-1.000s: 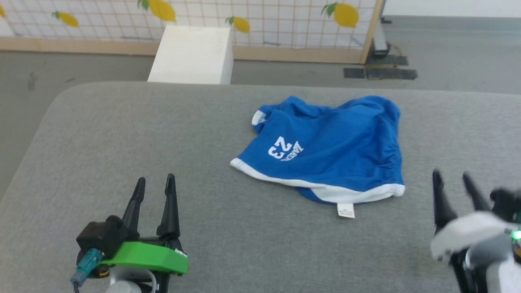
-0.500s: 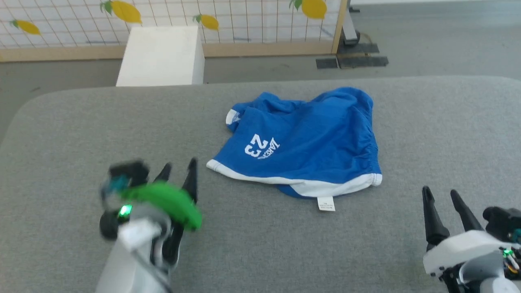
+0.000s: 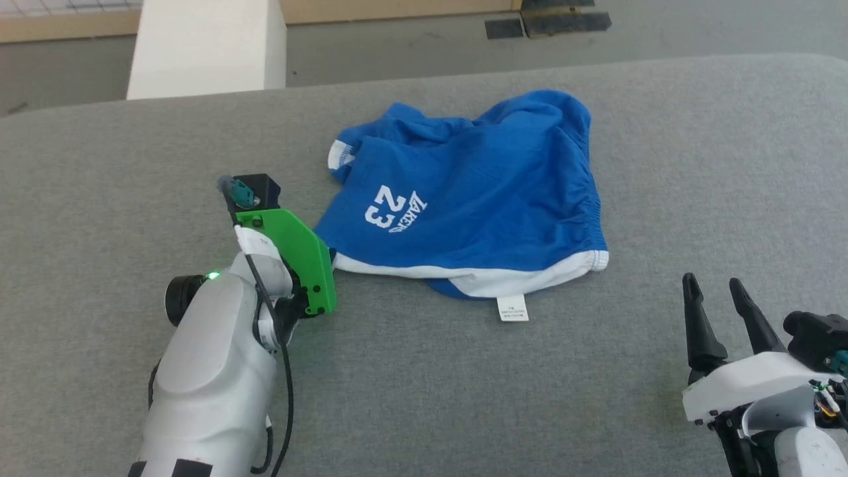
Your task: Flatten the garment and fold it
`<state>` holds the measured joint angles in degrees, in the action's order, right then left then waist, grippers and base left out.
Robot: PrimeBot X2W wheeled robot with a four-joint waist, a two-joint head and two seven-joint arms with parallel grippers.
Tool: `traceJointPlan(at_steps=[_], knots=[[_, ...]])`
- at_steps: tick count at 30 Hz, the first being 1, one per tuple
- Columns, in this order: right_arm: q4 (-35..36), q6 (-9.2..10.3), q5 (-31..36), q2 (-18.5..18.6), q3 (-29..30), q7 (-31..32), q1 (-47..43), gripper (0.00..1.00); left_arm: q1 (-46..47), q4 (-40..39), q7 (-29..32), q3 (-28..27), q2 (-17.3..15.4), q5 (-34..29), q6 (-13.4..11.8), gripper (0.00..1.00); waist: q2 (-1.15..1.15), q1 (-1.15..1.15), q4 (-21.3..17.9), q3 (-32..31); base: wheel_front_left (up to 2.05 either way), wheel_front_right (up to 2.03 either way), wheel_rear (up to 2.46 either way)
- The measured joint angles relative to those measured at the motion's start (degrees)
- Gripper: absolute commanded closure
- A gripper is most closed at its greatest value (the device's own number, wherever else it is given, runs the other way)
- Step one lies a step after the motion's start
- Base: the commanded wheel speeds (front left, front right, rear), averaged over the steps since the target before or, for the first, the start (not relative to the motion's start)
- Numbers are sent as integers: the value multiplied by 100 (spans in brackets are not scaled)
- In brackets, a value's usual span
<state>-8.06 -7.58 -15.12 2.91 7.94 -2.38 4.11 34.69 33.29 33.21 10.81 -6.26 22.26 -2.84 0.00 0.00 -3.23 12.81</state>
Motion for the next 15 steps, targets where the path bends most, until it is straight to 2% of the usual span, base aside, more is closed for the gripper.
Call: traceJointPlan(at_steps=[4, 5, 6, 10, 15], knots=[[-35, 0, 1, 0, 2, -18, 90, 0, 113, 233, -11, 89, -45, -14, 47, 0, 0, 0, -79, 115, 0, 0, 0], [-46, 0, 0, 0, -1, -18, 103, 0, 140, 258, -66, 113, -68, -20, 92, 82, 0, 0, -94, 132, 0, 0, 0], [-58, 0, 0, 0, -2, -19, 116, 0, 155, 288, -111, 127, -85, -25, 146, 100, 0, 0, -105, 146, 0, 0, 0], [-82, 0, 1, 1, -32, -26, 177, 0, 153, 361, -241, 120, -90, 14, 283, 100, 0, 0, -85, 140, 0, 0, 0], [-69, 0, 211, 1, -194, 119, 187, 0, -115, 157, -820, -71, -52, 222, 382, 100, 0, 0, -21, 78, 0, 0, 0]])
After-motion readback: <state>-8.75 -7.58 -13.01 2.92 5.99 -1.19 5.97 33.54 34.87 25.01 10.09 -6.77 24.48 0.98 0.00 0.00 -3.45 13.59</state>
